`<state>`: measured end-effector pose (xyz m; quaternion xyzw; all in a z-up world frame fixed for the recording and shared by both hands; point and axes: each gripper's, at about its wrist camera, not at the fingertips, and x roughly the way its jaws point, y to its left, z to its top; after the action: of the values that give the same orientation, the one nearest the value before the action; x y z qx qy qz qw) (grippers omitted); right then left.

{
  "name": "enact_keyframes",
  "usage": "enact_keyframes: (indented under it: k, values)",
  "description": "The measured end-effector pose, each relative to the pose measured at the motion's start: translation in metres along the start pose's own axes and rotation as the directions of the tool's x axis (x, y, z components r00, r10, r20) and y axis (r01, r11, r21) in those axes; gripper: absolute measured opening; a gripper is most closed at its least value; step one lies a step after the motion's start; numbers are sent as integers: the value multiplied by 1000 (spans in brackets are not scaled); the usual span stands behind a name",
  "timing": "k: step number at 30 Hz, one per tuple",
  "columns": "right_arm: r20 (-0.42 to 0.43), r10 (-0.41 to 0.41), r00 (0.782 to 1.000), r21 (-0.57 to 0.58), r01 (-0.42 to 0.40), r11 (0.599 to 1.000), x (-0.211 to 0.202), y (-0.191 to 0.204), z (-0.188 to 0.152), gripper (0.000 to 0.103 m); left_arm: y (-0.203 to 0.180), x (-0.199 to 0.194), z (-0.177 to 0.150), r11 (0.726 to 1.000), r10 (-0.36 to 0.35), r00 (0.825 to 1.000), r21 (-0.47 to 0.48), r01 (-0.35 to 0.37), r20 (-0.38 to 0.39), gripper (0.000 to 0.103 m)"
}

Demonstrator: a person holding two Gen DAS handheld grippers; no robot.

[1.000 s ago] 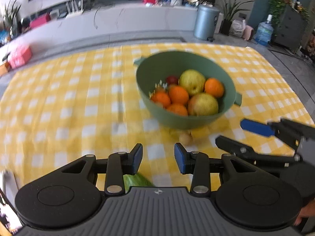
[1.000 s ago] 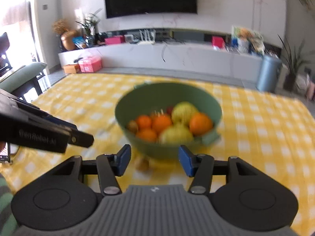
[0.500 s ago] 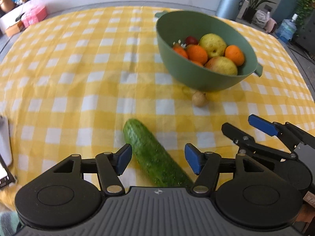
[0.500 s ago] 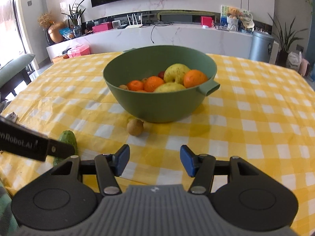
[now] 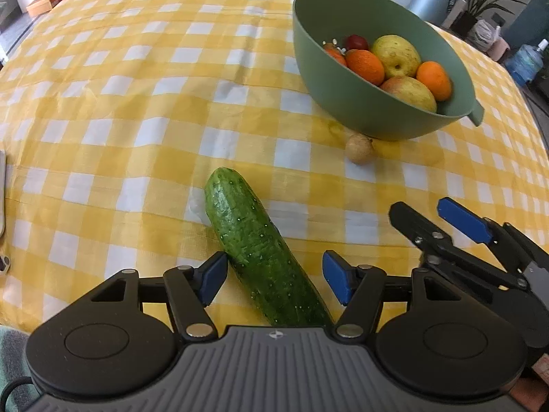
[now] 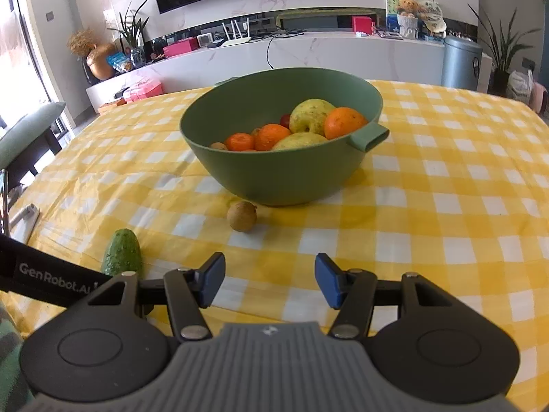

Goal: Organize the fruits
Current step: 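Move the left gripper to the green cucumber while the right gripper approaches the last kiwi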

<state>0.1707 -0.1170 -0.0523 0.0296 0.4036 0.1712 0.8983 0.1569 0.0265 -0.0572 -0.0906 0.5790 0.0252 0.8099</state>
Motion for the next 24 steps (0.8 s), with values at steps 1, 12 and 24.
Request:
enact_keyframes:
  k: [1,12,24]
  values:
    - [-1,4,1000,11,-4,1000,0,-2,0,56,-1,2,0,1000,14,1000,4,-14,-2,73]
    - [-14,32,999,47,-31,998,7,-8,2,56,-3,11,-3,999,27,999,-24,-27,17,60]
    - [-7,49,999,45,-49,998,11,-8,3,56,-4,3,14,993,44,993,109,-56,106,51]
